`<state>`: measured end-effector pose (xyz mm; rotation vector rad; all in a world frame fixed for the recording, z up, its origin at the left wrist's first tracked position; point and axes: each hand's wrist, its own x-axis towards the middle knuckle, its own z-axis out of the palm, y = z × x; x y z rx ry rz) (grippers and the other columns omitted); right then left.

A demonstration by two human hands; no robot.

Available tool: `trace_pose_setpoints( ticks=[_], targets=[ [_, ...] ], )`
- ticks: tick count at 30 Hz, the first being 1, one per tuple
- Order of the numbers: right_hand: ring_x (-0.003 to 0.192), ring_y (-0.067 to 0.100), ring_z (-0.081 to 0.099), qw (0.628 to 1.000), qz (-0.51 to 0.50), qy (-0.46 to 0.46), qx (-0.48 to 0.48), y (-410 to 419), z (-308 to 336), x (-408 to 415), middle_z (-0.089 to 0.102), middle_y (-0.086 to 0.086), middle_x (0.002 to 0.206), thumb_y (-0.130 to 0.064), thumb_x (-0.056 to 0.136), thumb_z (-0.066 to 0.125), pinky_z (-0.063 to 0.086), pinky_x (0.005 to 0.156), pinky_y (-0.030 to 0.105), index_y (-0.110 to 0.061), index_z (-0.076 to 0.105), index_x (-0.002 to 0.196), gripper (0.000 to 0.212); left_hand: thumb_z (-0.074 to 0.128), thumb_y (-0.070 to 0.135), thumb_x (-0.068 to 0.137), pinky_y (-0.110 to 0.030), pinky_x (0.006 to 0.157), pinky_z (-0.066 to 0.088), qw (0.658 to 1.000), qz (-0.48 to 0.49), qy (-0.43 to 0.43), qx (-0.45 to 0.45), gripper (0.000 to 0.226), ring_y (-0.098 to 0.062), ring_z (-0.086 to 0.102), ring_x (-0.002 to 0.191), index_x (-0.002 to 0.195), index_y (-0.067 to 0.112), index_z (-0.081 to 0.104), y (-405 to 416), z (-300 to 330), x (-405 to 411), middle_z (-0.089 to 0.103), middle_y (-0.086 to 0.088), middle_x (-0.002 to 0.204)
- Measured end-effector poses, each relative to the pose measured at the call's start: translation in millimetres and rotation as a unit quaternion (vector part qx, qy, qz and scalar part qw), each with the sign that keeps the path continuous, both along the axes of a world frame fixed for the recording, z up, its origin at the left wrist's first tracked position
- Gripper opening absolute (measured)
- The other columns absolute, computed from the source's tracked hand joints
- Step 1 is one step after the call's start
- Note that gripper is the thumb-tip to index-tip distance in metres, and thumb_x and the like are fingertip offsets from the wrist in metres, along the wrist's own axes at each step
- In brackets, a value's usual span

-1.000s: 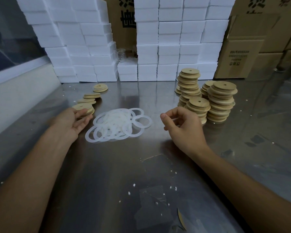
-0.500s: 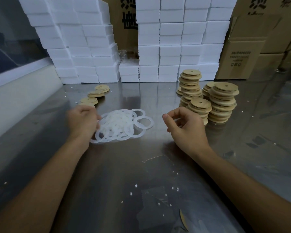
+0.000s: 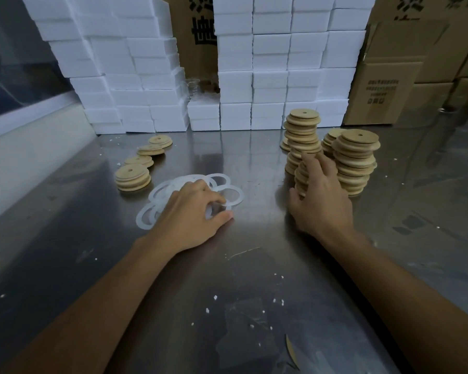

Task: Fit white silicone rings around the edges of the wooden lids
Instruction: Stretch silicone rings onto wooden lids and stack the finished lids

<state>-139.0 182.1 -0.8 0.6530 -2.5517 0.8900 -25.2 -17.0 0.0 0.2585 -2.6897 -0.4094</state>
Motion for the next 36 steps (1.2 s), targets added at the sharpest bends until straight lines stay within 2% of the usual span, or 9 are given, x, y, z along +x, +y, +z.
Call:
trace_pose_setpoints(
  ticks=[3, 7, 14, 18, 21, 25, 27, 32, 36],
  targets=[
    [0.107, 0.037, 0.057, 1.0, -0.011, 0.011, 0.001, 0, 3, 0, 0.038, 0.004, 0.146, -0.019, 0.093, 0.057, 0.052, 0.079, 0.05, -0.012, 0.048, 0.132, 0.041, 0.07, 0.04, 0.086, -0.028, 0.076, 0.04, 1.0, -0.012, 0.008, -0.003, 0.02, -0.013, 0.054, 0.089, 0.095, 0.023, 0.076, -1, 4, 2, 0.064, 0.003, 0.094],
    [0.103, 0.034, 0.058, 0.998, -0.007, 0.037, -0.057, 4, 4, -1, 0.052, 0.006, 0.131, -0.016, 0.093, 0.055, 0.052, 0.081, 0.054, -0.008, 0.058, 0.122, 0.031, 0.064, 0.033, 0.091, -0.031, 0.076, 0.045, 0.999, -0.023, 0.001, -0.022, 0.016, -0.013, 0.053, 0.087, 0.089, 0.02, 0.073, 2, 5, 3, 0.063, 0.003, 0.092],
    [0.094, 0.015, 0.06, 0.963, 0.127, 0.104, -0.215, -5, 5, 7, 0.062, 0.01, 0.105, 0.003, 0.082, 0.066, 0.048, 0.083, 0.019, 0.002, 0.068, 0.1, 0.018, 0.05, 0.017, 0.098, -0.033, 0.074, 0.042, 0.999, -0.008, 0.021, -0.028, 0.013, -0.017, 0.051, 0.082, 0.086, 0.016, 0.055, 4, 9, 1, 0.057, 0.0, 0.088],
    [0.095, -0.005, 0.054, 0.949, 0.197, 0.085, -0.229, -13, 2, 17, 0.062, 0.008, 0.103, -0.004, 0.089, 0.067, 0.04, 0.079, 0.004, -0.002, 0.07, 0.092, 0.004, 0.046, 0.011, 0.1, -0.028, 0.061, 0.041, 0.994, -0.008, 0.077, 0.083, 0.018, -0.012, 0.053, 0.071, 0.085, 0.021, 0.05, 5, 9, 1, 0.056, 0.006, 0.077],
    [0.108, -0.015, 0.046, 0.947, 0.225, 0.061, -0.22, -17, -2, 20, 0.05, 0.009, 0.121, 0.001, 0.086, 0.069, 0.04, 0.08, 0.001, -0.005, 0.067, 0.1, 0.015, 0.048, 0.012, 0.1, -0.019, 0.059, 0.042, 0.961, -0.048, 0.113, 0.247, 0.025, -0.002, 0.052, 0.062, 0.079, 0.023, 0.054, 9, 13, 0, 0.057, 0.012, 0.066],
    [0.116, -0.001, 0.049, 0.949, 0.23, -0.029, -0.214, -18, -4, 20, 0.046, -0.001, 0.129, -0.005, 0.082, 0.075, 0.049, 0.084, 0.012, -0.017, 0.068, 0.097, 0.02, 0.049, 0.014, 0.101, -0.028, 0.061, 0.05, 0.899, -0.057, 0.111, 0.419, 0.028, -0.016, 0.057, 0.068, 0.079, 0.021, 0.065, 15, 16, -2, 0.067, 0.003, 0.076],
    [0.105, 0.008, 0.061, 0.944, 0.236, -0.069, -0.22, -19, -3, 20, 0.052, -0.001, 0.126, -0.004, 0.08, 0.077, 0.055, 0.084, 0.025, -0.018, 0.071, 0.092, 0.019, 0.05, 0.018, 0.101, -0.034, 0.067, 0.057, 0.886, -0.042, 0.102, 0.45, 0.023, -0.025, 0.063, 0.074, 0.087, 0.016, 0.068, 17, 15, -3, 0.07, -0.007, 0.091],
    [0.09, 0.018, 0.066, 0.928, 0.278, -0.111, -0.222, -20, 0, 24, 0.067, 0.006, 0.105, 0.002, 0.08, 0.077, 0.057, 0.08, 0.032, -0.009, 0.074, 0.089, 0.015, 0.049, 0.021, 0.101, -0.035, 0.059, 0.059, 0.836, -0.023, 0.067, 0.544, 0.02, -0.025, 0.074, 0.081, 0.097, 0.009, 0.065, 24, 10, -5, 0.071, -0.012, 0.101],
    [0.093, 0.023, 0.067, 0.918, 0.296, -0.133, -0.229, -20, -1, 23, 0.07, 0.01, 0.103, 0.004, 0.085, 0.069, 0.056, 0.084, 0.044, -0.001, 0.074, 0.094, 0.012, 0.046, 0.022, 0.103, -0.043, 0.069, 0.061, 0.823, 0.008, 0.073, 0.563, 0.02, -0.03, 0.073, 0.089, 0.105, 0.01, 0.062, 30, 7, -9, 0.07, -0.014, 0.109]
  ],
)
